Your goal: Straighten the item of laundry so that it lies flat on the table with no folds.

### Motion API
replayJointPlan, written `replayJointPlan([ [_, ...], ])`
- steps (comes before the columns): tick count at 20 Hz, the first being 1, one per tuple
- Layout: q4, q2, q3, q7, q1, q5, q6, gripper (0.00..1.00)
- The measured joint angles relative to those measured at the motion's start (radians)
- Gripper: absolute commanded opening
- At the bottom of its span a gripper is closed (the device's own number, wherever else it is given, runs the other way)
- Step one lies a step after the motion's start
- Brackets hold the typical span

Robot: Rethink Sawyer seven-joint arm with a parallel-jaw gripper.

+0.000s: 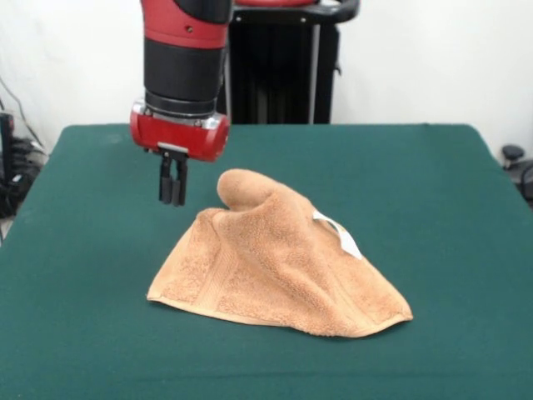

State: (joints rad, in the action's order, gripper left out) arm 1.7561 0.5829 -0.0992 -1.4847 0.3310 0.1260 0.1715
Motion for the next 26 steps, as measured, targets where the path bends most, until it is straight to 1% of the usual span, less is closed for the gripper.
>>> replayJointPlan([
  [10,-0.001,-0.005,0.0,0.0,-0.016,0.0,0.0,0.0],
  [15,-0.009,-0.025,0.0,0.0,-0.03,0.0,-0.011,0.0],
  [21,-0.032,-0.067,0.0,0.0,-0.052,0.0,-0.023,0.0],
  [26,-0.07,-0.132,0.001,0.0,-0.053,0.0,-0.033,0.0],
])
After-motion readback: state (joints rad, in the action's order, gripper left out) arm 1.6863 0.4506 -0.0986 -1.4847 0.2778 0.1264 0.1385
